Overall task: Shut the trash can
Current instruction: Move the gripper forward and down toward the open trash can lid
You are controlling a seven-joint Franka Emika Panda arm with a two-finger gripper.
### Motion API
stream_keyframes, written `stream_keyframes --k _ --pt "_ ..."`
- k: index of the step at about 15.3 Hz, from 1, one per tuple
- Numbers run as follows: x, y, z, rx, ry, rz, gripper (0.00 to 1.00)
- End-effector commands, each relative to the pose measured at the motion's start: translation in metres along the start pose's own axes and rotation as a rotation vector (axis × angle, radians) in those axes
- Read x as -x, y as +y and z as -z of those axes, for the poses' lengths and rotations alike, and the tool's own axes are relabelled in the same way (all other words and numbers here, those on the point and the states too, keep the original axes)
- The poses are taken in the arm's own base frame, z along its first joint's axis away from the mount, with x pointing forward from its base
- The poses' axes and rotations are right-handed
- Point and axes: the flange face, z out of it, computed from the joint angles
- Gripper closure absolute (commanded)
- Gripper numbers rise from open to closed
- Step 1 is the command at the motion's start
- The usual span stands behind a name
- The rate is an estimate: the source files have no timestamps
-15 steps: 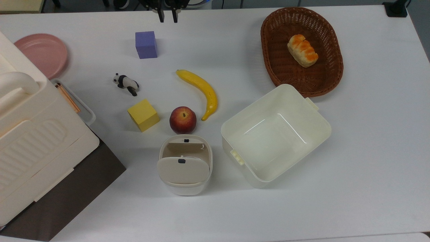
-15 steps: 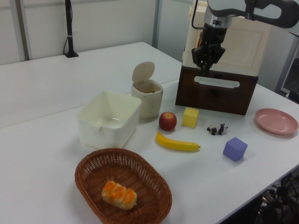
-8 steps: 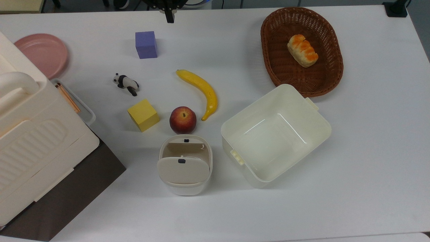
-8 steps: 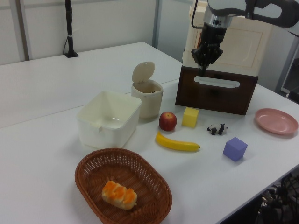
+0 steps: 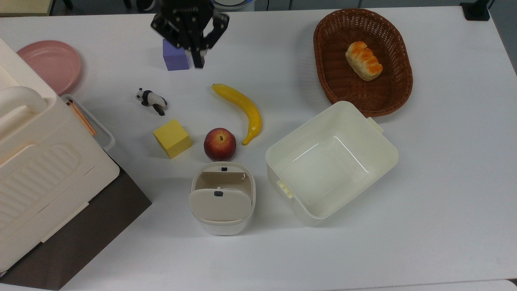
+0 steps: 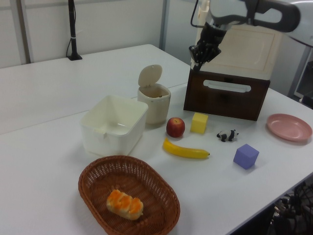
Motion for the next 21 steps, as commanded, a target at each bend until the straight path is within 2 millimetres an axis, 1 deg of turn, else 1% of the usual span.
stream_keyframes --k 1,4,5,7,8,13,14,15,17,20,21 --pt "-0.03 -0.002 -0.017 0.005 0.094 -0.014 1.0" --pt "-0.044 -0.008 -0.038 0.012 0.163 0.0 1.0" --pt "-0.048 -0.01 -0.042 0.019 0.191 0.007 1.0" --pt "-0.055 -0.011 -0.04 0.021 0.259 0.011 1.0" --pt "-0.062 -0.012 -0.043 0.023 0.279 0.014 1.0" --pt "-0.089 -0.017 -0.042 0.035 0.345 0.03 1.0" --pt "-0.093 -0.018 -0.047 0.035 0.377 0.034 1.0" --pt "-0.1 -0.021 -0.058 0.039 0.429 0.041 1.0" --pt "-0.106 -0.024 -0.07 0.045 0.499 0.052 1.0" --pt "-0.11 -0.03 -0.077 0.047 0.559 0.068 1.0" --pt "-0.111 -0.032 -0.082 0.046 0.577 0.072 1.0"
